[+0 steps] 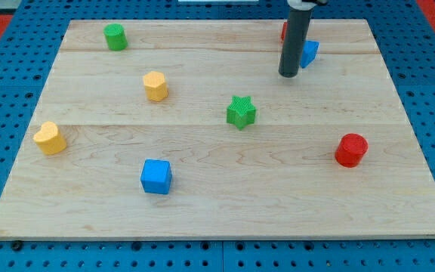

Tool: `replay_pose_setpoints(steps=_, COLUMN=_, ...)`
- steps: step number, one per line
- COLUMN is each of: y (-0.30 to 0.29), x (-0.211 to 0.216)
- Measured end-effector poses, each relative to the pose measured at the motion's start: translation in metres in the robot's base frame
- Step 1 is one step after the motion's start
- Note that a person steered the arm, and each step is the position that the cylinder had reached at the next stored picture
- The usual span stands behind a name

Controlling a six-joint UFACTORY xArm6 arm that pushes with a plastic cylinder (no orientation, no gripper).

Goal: Push the green star towards the top right of the board

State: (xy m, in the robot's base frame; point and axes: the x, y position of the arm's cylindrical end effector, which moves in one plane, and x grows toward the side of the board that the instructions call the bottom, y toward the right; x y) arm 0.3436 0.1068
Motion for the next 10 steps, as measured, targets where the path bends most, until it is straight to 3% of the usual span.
replay_pose_setpoints(steps=2, y=-0.135, x=0.018)
replay_pose_setpoints(steps=3, y=-0.138, x=0.056)
replay_pose_setpoints(steps=6, y=-0.058, x=0.104)
replay_pose_setpoints(steps=10, y=-0.026, x=0.104)
